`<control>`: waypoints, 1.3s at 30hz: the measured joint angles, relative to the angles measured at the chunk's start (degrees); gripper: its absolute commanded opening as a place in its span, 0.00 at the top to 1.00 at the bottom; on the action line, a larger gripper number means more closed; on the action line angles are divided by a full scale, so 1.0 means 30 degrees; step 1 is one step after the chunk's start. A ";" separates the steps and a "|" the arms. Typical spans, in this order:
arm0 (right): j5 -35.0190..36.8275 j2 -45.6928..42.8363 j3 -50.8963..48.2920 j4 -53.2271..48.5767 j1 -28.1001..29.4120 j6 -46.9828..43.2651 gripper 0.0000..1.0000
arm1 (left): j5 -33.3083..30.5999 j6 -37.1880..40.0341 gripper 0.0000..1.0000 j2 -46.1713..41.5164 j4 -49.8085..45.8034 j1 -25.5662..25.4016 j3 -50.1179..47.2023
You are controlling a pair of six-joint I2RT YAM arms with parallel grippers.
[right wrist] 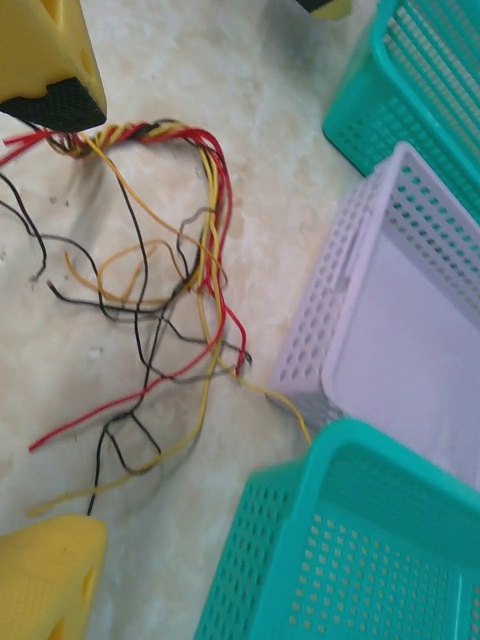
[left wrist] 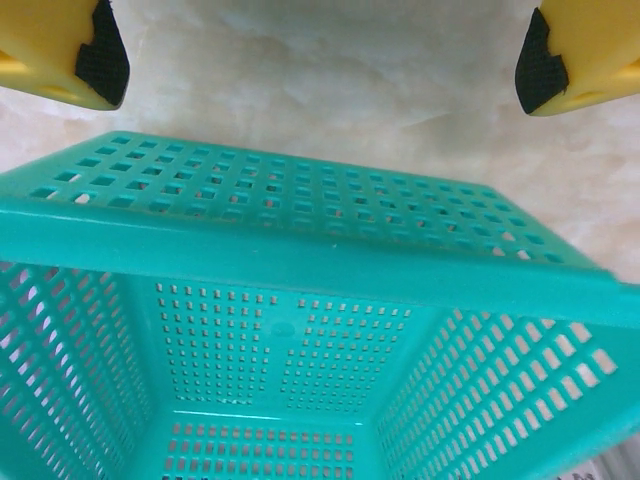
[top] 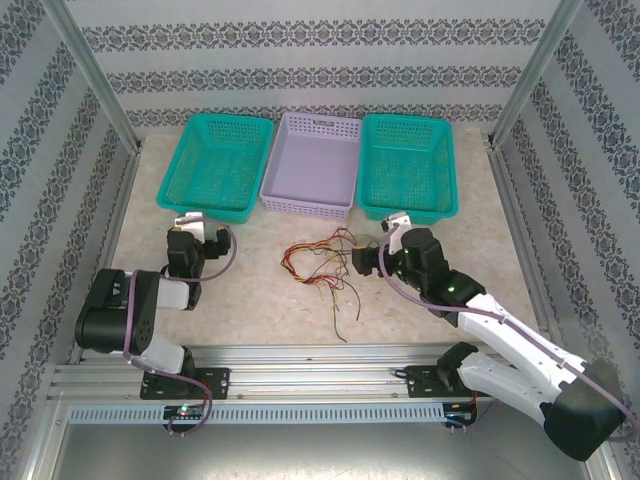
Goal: Untangle the cables
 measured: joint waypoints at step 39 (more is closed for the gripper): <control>-0.5049 0.8510 0.2936 -0.0437 0.3315 0.1610 0.47 | 0.1661 -1.3129 0.07 -0.8517 -2.4436 -0.7715 0.6375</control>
